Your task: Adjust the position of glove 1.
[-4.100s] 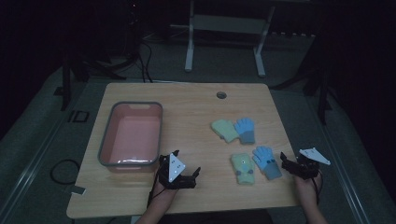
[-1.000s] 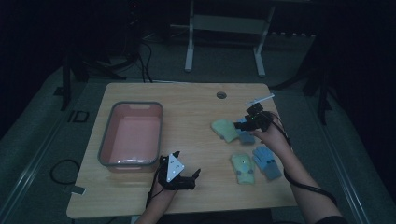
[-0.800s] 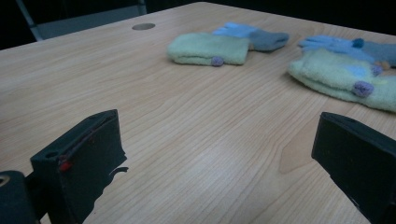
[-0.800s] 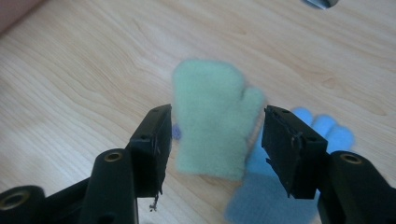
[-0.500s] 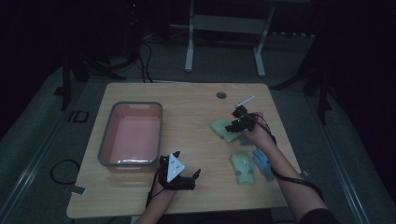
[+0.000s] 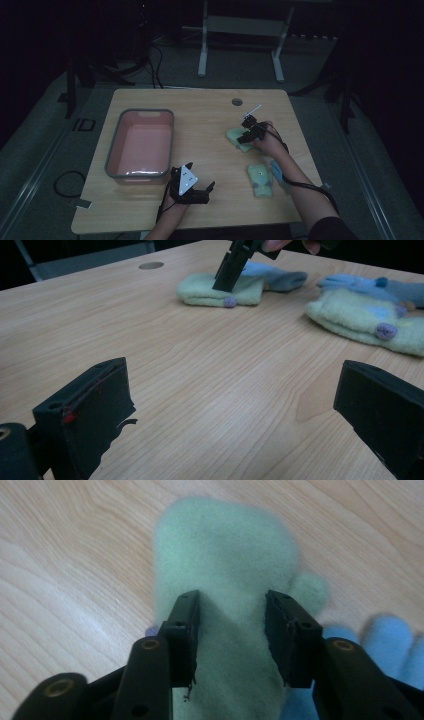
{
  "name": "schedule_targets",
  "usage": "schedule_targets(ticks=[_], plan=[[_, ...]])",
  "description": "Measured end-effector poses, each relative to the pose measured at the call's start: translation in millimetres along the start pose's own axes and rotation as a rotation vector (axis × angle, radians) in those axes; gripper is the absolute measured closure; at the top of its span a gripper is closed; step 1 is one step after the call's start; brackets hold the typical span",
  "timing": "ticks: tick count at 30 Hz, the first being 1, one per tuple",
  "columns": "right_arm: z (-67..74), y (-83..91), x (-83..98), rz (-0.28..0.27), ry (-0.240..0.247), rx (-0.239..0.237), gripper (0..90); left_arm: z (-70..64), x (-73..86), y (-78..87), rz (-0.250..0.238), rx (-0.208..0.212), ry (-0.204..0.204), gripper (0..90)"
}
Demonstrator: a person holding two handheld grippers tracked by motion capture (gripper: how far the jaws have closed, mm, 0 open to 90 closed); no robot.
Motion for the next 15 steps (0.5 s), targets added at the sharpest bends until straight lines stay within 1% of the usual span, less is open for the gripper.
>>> schedule_targets(ticks=[2,7,8,9,10,12,13,14,15], plan=[[-1.0,-0.4,0.3,-0.003,-0.01,-0.003,63.2,-0.2,0.0,-0.2,0.002,0.001,-0.002,2.3],[4.8,-0.5,1.5,-0.011,0.002,0.016,77.7,-0.6,-0.2,-0.7,0.005,0.002,-0.005,2.3],[4.8,-0.5,1.5,-0.011,0.002,0.016,77.7,-0.6,-0.2,-0.7,0.005,0.002,-0.005,2.3],[6.1,-0.4,1.3,-0.01,-0.002,0.025,79.3,-0.6,-0.2,-0.9,0.006,0.002,-0.004,2.3],[9.2,-0.4,1.0,-0.009,-0.016,0.039,81.9,-0.7,-0.2,-1.0,0.007,0.003,-0.003,2.2],[10.1,-0.3,1.4,-0.006,-0.024,0.038,82.4,-1.1,-0.3,-1.0,0.01,-0.002,-0.007,2.2],[11.4,-0.4,1.7,-0.008,-0.045,0.044,82.7,-1.3,-0.3,-0.9,0.01,-0.009,-0.01,2.3],[11.4,-0.4,1.7,-0.008,-0.045,0.044,82.7,-1.6,-0.3,-0.9,0.013,-0.011,-0.013,2.3],[12.4,-0.3,1.5,-0.012,-0.068,0.049,83.5,-2.6,-0.4,-0.6,0.015,-0.018,-0.016,2.2]])
Point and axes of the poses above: each handheld gripper's, and its own axes: y roughly backward along the jaws, x roughly out of its underside, z roughly to its left, the point moved 5 cm from there along -y, roughly forward along the jaws, and after that the axes turned 12 degrees about -y, right-handed, at the moved point
